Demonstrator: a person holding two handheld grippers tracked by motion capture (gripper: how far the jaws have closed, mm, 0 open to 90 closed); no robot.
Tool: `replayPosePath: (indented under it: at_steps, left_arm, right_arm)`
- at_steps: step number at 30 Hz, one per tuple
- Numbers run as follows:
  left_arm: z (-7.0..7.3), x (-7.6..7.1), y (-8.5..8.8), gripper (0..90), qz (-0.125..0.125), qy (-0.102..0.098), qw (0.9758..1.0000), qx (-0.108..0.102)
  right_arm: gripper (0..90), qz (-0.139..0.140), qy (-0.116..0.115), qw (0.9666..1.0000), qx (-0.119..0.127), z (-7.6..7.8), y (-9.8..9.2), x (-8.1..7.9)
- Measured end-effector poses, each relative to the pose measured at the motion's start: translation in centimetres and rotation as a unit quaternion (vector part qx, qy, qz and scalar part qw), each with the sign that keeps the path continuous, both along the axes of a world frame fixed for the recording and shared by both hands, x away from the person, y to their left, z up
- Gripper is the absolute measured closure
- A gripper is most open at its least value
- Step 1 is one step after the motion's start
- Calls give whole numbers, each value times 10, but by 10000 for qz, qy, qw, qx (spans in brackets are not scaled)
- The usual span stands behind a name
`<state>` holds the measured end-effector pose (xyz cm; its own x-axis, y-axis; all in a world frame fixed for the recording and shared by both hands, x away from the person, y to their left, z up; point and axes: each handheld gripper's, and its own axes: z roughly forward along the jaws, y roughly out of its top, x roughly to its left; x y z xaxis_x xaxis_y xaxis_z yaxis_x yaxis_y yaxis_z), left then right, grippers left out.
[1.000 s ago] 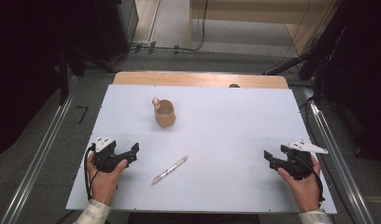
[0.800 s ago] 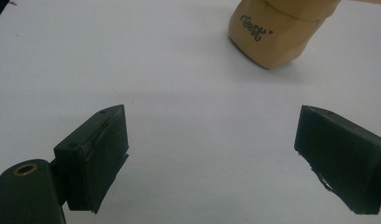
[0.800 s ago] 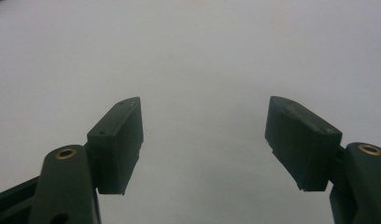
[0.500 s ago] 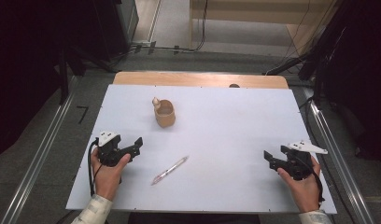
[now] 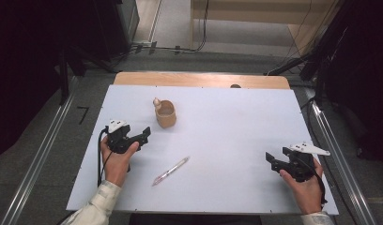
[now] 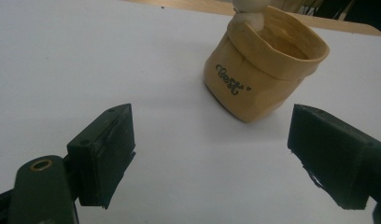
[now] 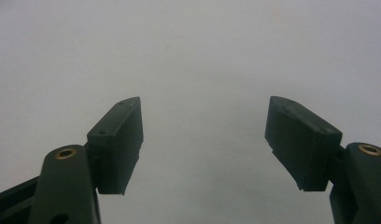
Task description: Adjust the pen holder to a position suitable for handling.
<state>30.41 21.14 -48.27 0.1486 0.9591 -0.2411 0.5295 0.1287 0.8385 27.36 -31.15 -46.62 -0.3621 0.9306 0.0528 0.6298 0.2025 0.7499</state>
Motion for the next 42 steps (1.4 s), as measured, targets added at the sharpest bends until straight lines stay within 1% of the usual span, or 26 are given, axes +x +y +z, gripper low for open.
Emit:
replayPosePath:
  at_steps: [1, 3, 5, 11, 13, 17, 18, 21, 22, 23, 25, 28, 31, 33, 34, 39, 40, 41, 42]
  left_arm:
    - [0, 0, 0, 158, 0, 0, 10000, 0]
    - [0, 5, 0, 158, 14, 25, 10000, -5]
    - [1, 9, -1, 159, 26, -2, 10000, -23]
    - [5, 18, -6, 159, -2, 3, 10000, -75]
    - [7, 24, -10, 159, 2, -39, 9999, -110]
    - [8, 32, -14, 159, -16, -32, 9999, -122]
    - [10, 37, -16, 159, -16, -51, 9999, -133]
    - [12, 44, -19, 159, -10, -22, 9999, -102]
    - [12, 44, -19, 159, -10, -22, 9999, -102]
    - [14, 47, -20, 159, -22, -25, 9999, -102]
    - [14, 48, -21, 159, -23, -53, 9999, -107]
    - [16, 54, -25, 159, -58, -24, 10000, -44]
    - [16, 58, -27, 170, -72, -4, 10000, -36]
    - [15, 62, -28, 174, -63, 14, 10000, 13]
    - [13, 66, -29, 180, -50, 50, 10000, 17]
    - [12, 71, -29, 183, -31, 80, 10000, 8]
    - [12, 73, -29, 184, -37, 83, 10000, -30]
    - [12, 76, -30, 184, -27, 106, 9999, -1]
    - [12, 76, -30, 185, -27, 106, 9999, -1]
  right_arm:
    - [268, 2, -3, 10000, -6, 0, 0, 0]
    - [269, 4, 3, 10000, -7, 0, 0, 0]
    - [268, 14, 3, 10000, -4, 0, 1, 0]
    - [268, 20, 19, 10000, -22, -1, 1, 0]
    - [268, 36, 11, 10000, -24, -1, 1, 0]
    - [268, 52, 13, 10000, -18, -1, 2, 0]
    - [268, 56, 17, 10000, -14, -1, 2, 0]
    - [268, 62, 34, 10000, -18, -2, 2, 0]
    - [268, 78, 33, 10000, -26, -2, 2, 0]
    - [268, 82, 43, 10000, -26, -2, 3, 0]
    - [268, 88, 43, 9999, -23, -2, 3, 0]
    - [268, 74, 35, 10000, -9, -2, 2, 0]
    - [268, 70, 29, 10000, -15, -1, 1, 0]
    - [268, 63, 23, 10000, -21, -1, 1, 0]
    - [268, 68, 16, 10000, -19, -1, 1, -1]
    - [268, 81, 27, 10000, -41, -2, 2, -1]
    - [268, 81, 30, 10000, -43, -2, 2, -1]
    - [268, 80, 29, 10000, -44, -2, 2, -1]
    - [268, 79, 27, 10000, -46, -2, 2, -1]
